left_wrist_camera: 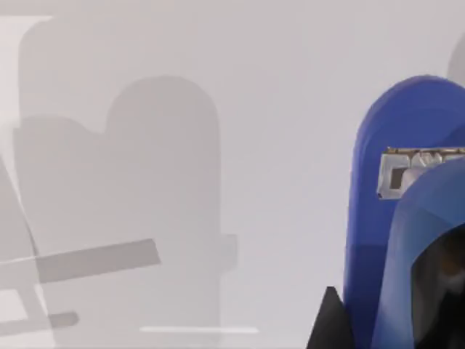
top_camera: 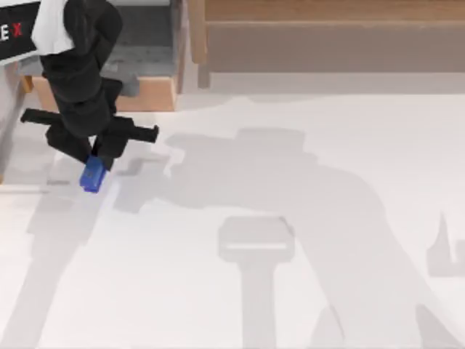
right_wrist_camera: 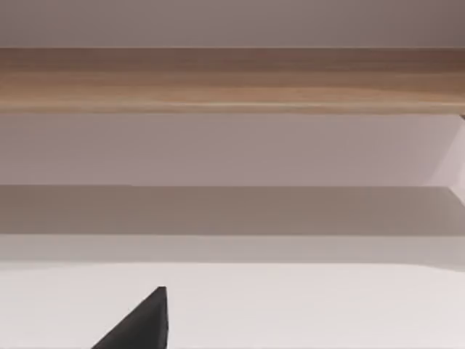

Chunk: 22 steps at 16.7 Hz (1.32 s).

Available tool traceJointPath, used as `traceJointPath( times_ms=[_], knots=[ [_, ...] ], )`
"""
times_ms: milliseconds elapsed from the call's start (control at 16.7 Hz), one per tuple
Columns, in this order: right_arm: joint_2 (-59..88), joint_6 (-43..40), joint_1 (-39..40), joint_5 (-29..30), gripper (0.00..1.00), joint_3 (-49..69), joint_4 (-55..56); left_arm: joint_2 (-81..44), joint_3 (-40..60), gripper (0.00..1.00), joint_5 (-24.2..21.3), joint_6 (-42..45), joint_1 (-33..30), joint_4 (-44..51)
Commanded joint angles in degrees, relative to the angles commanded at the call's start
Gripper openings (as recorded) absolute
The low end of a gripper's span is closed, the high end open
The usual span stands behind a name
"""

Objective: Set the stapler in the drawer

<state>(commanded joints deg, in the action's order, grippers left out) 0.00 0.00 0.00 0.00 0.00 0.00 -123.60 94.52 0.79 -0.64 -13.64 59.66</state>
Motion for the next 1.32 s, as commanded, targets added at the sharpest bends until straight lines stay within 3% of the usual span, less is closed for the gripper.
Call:
traceJointPath(
  times_ms=[540,1320],
  knots=[
    [0.00,0.00,0.00,0.00,1.00,0.00,0.00,5.88,16.51,0.00,5.50,19.59,9.86,6.05],
    [0.00,0.00,0.00,0.00,1.00,0.00,0.00,1.85,35.38,0.00,8.47,29.06,22.04,14.03]
  ],
)
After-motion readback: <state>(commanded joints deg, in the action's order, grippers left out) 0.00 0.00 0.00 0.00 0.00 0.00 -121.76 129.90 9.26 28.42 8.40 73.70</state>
